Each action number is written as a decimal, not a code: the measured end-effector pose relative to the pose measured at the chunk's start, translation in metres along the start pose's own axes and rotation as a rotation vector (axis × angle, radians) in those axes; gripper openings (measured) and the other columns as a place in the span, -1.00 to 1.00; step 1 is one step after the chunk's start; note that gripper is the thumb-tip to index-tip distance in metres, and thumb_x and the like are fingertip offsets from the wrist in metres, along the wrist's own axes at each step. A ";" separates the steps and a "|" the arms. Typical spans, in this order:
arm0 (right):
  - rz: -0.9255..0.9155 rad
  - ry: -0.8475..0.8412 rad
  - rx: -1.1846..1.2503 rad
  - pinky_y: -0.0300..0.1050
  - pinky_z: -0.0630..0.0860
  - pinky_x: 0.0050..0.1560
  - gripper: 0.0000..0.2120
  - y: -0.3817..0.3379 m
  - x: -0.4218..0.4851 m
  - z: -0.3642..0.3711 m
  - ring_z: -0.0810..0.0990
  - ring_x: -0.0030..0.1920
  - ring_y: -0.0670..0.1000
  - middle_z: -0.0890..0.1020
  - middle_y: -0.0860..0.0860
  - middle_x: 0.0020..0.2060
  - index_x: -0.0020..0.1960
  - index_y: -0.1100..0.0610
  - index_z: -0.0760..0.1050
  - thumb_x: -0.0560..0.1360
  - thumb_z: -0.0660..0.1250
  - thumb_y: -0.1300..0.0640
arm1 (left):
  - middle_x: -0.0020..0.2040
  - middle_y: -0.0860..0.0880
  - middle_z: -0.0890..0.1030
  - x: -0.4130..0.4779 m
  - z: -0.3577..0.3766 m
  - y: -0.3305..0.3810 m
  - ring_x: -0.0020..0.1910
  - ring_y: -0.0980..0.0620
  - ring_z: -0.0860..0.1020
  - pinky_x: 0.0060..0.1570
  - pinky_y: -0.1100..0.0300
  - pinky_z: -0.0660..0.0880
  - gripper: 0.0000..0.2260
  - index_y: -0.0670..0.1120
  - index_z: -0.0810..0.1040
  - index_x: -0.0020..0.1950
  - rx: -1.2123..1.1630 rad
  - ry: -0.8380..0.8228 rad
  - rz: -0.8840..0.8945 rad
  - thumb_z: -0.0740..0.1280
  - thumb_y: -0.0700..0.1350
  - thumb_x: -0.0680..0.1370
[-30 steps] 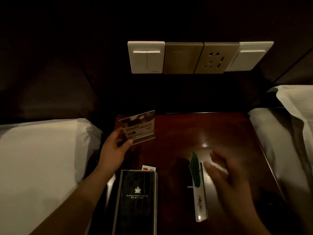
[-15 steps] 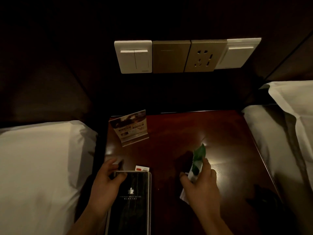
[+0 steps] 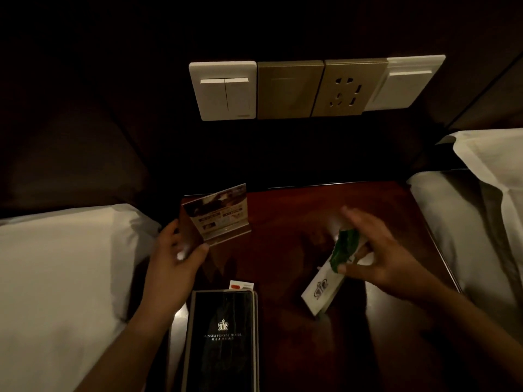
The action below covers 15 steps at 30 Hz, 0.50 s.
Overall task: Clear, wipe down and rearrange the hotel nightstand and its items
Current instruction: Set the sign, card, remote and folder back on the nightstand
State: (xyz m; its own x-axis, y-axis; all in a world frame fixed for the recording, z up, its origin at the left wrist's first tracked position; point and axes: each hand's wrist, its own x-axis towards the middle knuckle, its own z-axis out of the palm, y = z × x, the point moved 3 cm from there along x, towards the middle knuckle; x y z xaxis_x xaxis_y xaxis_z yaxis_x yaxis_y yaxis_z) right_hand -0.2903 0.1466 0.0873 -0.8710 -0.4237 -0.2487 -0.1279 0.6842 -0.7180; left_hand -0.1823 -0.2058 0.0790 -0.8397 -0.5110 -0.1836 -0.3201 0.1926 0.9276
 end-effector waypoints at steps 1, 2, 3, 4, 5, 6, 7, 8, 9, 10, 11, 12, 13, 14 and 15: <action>-0.030 -0.089 -0.122 -0.23 0.62 -0.07 -0.28 0.001 0.006 -0.001 0.48 0.19 -0.08 0.29 -0.15 0.37 0.33 -0.42 0.21 0.37 0.53 -0.01 | 0.03 0.33 0.60 0.003 0.002 0.004 0.02 0.52 0.52 0.03 0.35 0.53 -0.53 0.34 0.39 0.23 -0.013 -0.023 0.027 0.43 -0.17 0.54; -0.033 -0.112 -0.219 -0.29 0.58 -0.13 -0.41 0.003 0.012 0.000 0.52 0.11 -0.10 0.39 -0.17 0.24 0.23 -0.37 0.28 0.40 0.51 0.03 | 0.00 0.42 0.61 0.006 0.005 0.008 0.00 0.57 0.50 -0.06 0.48 0.51 -0.52 0.38 0.40 0.17 -0.021 -0.047 0.049 0.41 -0.20 0.55; -0.024 -0.086 -0.268 -0.33 0.52 -0.20 -0.51 0.004 0.018 0.001 0.54 0.03 -0.10 0.44 -0.20 0.10 0.14 -0.33 0.31 0.42 0.49 0.05 | -0.03 0.51 0.59 0.009 0.008 0.011 -0.02 0.58 0.50 -0.13 0.55 0.48 -0.51 0.43 0.39 0.11 -0.020 -0.064 0.057 0.39 -0.21 0.56; -0.014 -0.040 -0.277 -0.35 0.47 -0.23 -0.57 0.004 0.024 0.002 0.54 -0.04 -0.11 0.45 -0.21 0.00 0.07 -0.31 0.32 0.43 0.48 0.06 | -0.05 0.55 0.57 0.013 0.011 0.012 -0.02 0.56 0.53 -0.16 0.54 0.48 -0.51 0.45 0.39 0.08 -0.020 -0.069 0.053 0.38 -0.20 0.57; -0.006 0.005 -0.258 -0.36 0.46 -0.26 -0.61 0.002 0.030 0.003 0.54 -0.09 -0.11 0.46 -0.20 -0.05 0.00 -0.30 0.33 0.44 0.47 0.07 | -0.06 0.52 0.59 0.016 0.012 0.013 -0.02 0.50 0.56 -0.15 0.49 0.49 -0.55 0.45 0.40 0.08 -0.027 -0.065 0.043 0.38 -0.17 0.58; -0.001 0.049 -0.216 -0.35 0.48 -0.29 -0.65 0.000 0.035 0.004 0.54 -0.13 -0.11 0.47 -0.18 -0.07 -0.04 -0.27 0.34 0.44 0.46 0.08 | -0.06 0.46 0.62 0.018 0.014 0.012 -0.01 0.44 0.58 -0.12 0.45 0.48 -0.61 0.41 0.43 0.09 -0.043 -0.060 0.032 0.38 -0.14 0.58; 0.001 0.098 -0.160 -0.34 0.51 -0.33 -0.69 -0.003 0.041 0.005 0.55 -0.16 -0.10 0.48 -0.15 -0.08 -0.06 -0.21 0.37 0.45 0.46 0.10 | -0.06 0.39 0.65 0.022 0.015 0.009 0.00 0.38 0.60 -0.09 0.39 0.49 -0.67 0.35 0.47 0.11 -0.059 -0.050 0.021 0.37 -0.12 0.58; 0.009 0.152 -0.113 -0.34 0.53 -0.35 -0.74 -0.007 0.047 0.006 0.56 -0.17 -0.09 0.49 -0.14 -0.08 -0.05 -0.15 0.41 0.45 0.45 0.11 | -0.07 0.32 0.68 0.024 0.016 0.007 0.01 0.33 0.62 -0.05 0.32 0.51 -0.74 0.29 0.50 0.11 -0.068 -0.036 0.012 0.37 -0.10 0.59; 0.018 0.206 -0.098 -0.32 0.53 -0.33 -0.78 -0.011 0.052 0.007 0.57 -0.17 -0.08 0.50 -0.12 -0.09 -0.03 -0.09 0.44 0.46 0.45 0.11 | -0.08 0.26 0.69 0.027 0.017 0.005 0.00 0.28 0.64 -0.02 0.25 0.53 -0.81 0.23 0.54 0.08 -0.071 -0.023 0.006 0.36 -0.08 0.59; 0.031 0.254 -0.121 -0.24 0.53 -0.31 -0.80 -0.016 0.058 0.009 0.57 -0.17 -0.05 0.50 -0.10 -0.09 0.01 -0.03 0.47 0.46 0.45 0.10 | -0.09 0.22 0.70 0.029 0.018 0.003 0.00 0.21 0.66 0.01 0.17 0.55 -0.86 0.20 0.56 0.03 -0.069 -0.016 0.001 0.35 -0.07 0.60; 0.042 0.290 -0.162 -0.18 0.50 -0.27 -0.77 -0.019 0.064 0.011 0.56 -0.16 -0.03 0.51 -0.07 -0.08 0.06 0.02 0.49 0.46 0.46 0.08 | -0.09 0.16 0.71 0.030 0.019 0.002 0.01 0.14 0.67 0.05 0.08 0.57 -0.88 0.18 0.58 -0.03 -0.068 -0.013 -0.005 0.33 -0.06 0.61; 0.053 0.312 -0.200 -0.17 0.44 -0.22 -0.73 -0.022 0.069 0.012 0.54 -0.14 -0.01 0.51 -0.04 -0.06 0.11 0.06 0.50 0.46 0.46 0.07 | -0.08 0.10 0.71 0.032 0.020 0.000 0.02 0.06 0.67 0.09 -0.02 0.58 -0.87 0.17 0.58 -0.06 -0.070 -0.011 -0.011 0.32 -0.05 0.62; 0.064 0.325 -0.217 -0.19 0.40 -0.18 -0.70 -0.024 0.074 0.013 0.53 -0.11 0.00 0.53 -0.01 -0.04 0.14 0.09 0.50 0.46 0.46 0.06 | -0.06 0.06 0.70 0.034 0.020 -0.002 0.03 0.01 0.66 0.12 -0.11 0.57 -0.84 0.18 0.59 -0.08 -0.069 -0.007 -0.014 0.31 -0.06 0.63; 0.075 0.332 -0.211 -0.18 0.40 -0.17 -0.68 -0.025 0.078 0.014 0.54 -0.09 0.03 0.55 0.02 -0.02 0.16 0.11 0.50 0.46 0.46 0.06 | -0.04 0.04 0.69 0.036 0.020 -0.004 0.03 -0.02 0.66 0.13 -0.16 0.57 -0.81 0.21 0.60 -0.09 -0.068 -0.002 -0.013 0.30 -0.06 0.63; 0.087 0.341 -0.194 -0.17 0.42 -0.15 -0.68 -0.027 0.080 0.015 0.56 -0.06 0.06 0.56 0.05 0.01 0.17 0.11 0.51 0.46 0.45 0.06 | -0.04 0.05 0.69 0.037 0.020 -0.005 0.03 -0.01 0.65 0.13 -0.15 0.57 -0.78 0.25 0.61 -0.11 -0.067 0.002 -0.013 0.30 -0.06 0.63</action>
State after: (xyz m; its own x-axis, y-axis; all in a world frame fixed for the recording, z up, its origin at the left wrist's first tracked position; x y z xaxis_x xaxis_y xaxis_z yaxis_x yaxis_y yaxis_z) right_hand -0.3496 0.0852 0.0764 -0.9858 -0.1603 -0.0497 -0.1054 0.8217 -0.5600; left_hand -0.2204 -0.2092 0.0611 -0.8349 -0.5146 -0.1950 -0.3007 0.1299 0.9448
